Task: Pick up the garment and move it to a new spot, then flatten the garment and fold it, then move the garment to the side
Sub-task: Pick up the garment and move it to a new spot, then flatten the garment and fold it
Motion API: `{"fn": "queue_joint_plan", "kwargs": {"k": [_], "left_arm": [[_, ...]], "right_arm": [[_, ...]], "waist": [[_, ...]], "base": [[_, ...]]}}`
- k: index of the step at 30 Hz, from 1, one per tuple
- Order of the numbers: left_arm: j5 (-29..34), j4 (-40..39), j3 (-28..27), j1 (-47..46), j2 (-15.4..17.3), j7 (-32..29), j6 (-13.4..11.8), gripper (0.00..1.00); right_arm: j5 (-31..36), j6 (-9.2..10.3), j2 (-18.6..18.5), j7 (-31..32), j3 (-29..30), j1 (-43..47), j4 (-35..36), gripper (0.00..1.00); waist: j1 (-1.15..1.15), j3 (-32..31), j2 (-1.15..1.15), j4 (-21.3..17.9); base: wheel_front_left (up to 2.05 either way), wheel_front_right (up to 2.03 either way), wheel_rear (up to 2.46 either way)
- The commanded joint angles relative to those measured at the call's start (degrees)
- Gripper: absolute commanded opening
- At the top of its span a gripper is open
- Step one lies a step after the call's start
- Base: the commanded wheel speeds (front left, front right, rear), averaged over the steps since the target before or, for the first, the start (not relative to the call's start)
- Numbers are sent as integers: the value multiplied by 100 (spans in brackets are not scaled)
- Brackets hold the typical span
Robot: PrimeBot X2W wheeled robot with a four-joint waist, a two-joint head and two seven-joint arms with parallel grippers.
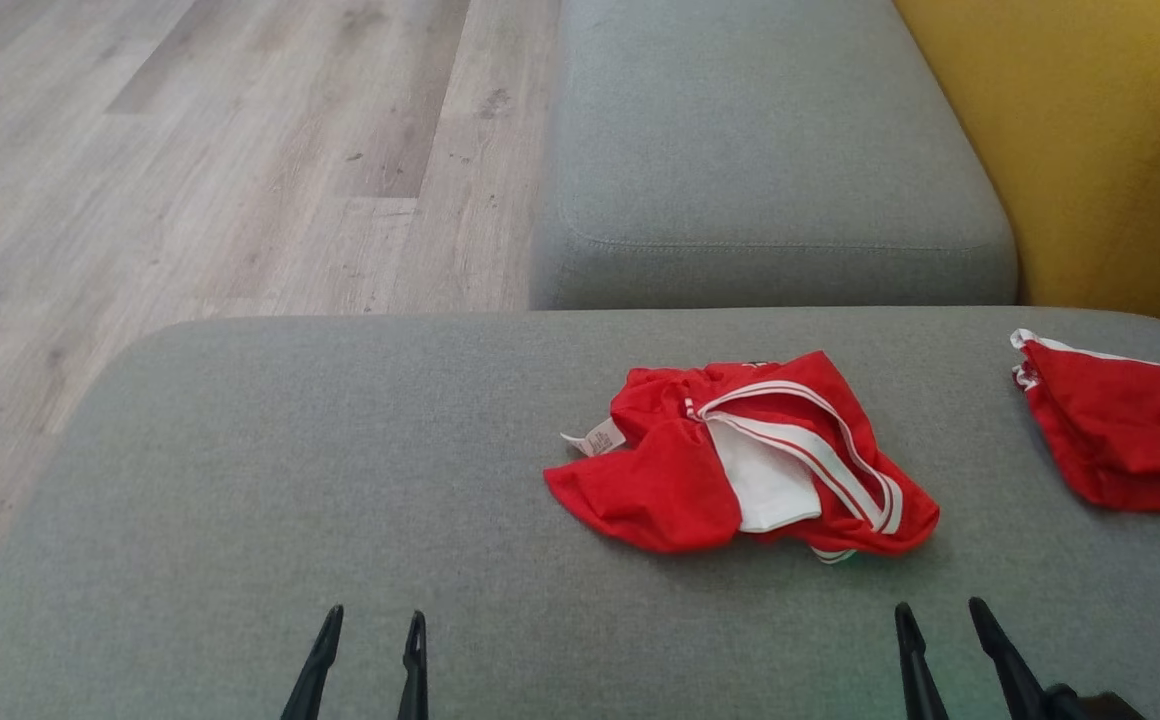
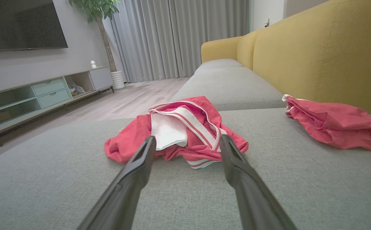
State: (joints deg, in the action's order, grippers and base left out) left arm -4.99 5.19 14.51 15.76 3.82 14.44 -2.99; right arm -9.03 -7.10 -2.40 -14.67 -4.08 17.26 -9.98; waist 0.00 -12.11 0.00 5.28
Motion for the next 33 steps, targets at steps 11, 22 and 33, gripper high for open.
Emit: {"fn": "queue_joint_plan", "kwargs": {"k": [11, 22, 33], "left_arm": [[-231, -42, -68, -202, -93, 55, 18, 100], [-919, 463, 870, -1245, -93, 56, 128, 100], [-1807, 1861, 1838, -3089, -94, 56, 182, 100]], "right_arm": [[2, -39, -48, -33, -136, -220, 157, 100], [273, -39, -48, -33, -352, -447, 225, 100], [419, -39, -48, -33, -497, -734, 310, 100]], "waist": [[0, 37, 0, -294], [0, 526, 0, -1864], [0, 1232, 0, -3178]], "base": [[0, 0, 0], [0, 0, 0], [0, 0, 0]]}}
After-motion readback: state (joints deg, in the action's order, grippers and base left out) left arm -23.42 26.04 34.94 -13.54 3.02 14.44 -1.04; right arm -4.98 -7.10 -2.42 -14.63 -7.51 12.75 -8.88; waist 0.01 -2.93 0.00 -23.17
